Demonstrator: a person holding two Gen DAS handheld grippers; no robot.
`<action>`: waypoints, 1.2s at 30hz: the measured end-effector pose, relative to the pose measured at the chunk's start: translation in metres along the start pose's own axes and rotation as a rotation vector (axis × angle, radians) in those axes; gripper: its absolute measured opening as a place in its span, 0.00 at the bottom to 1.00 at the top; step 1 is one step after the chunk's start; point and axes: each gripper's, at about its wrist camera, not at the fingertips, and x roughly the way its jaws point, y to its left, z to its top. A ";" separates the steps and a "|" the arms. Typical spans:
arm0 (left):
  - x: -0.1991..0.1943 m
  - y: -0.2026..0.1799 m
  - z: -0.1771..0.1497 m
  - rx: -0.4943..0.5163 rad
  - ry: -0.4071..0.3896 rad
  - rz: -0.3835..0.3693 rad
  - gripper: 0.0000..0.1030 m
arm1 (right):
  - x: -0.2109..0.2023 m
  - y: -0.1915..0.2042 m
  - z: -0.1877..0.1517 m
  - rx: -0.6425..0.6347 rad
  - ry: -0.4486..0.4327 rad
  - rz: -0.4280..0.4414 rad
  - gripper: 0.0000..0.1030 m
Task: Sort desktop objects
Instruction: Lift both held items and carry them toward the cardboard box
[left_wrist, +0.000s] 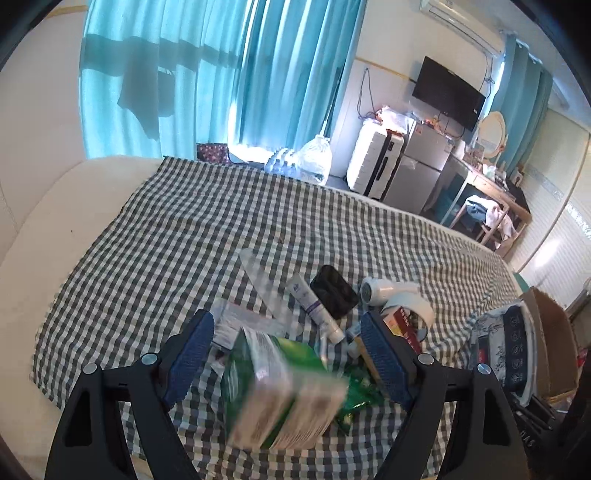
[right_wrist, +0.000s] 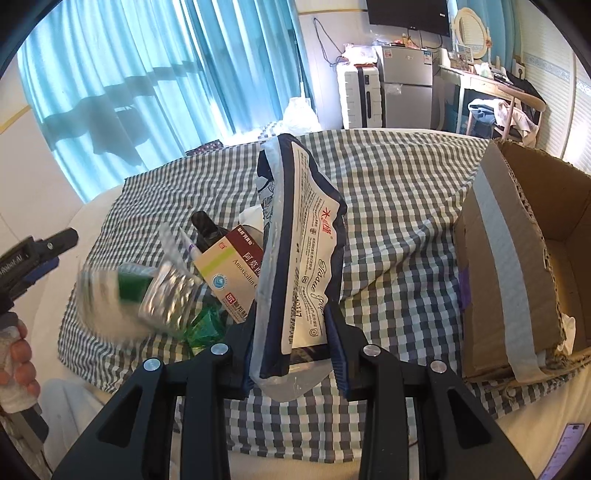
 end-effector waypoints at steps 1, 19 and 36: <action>0.004 -0.001 -0.003 0.010 0.018 0.006 0.83 | -0.001 -0.001 0.000 0.005 -0.001 0.001 0.31; -0.004 -0.006 -0.105 0.034 0.248 0.059 0.97 | 0.011 -0.007 -0.010 0.024 0.042 0.013 0.32; 0.015 -0.009 -0.146 0.110 0.364 0.076 0.93 | -0.005 0.000 -0.012 0.013 0.035 0.019 0.33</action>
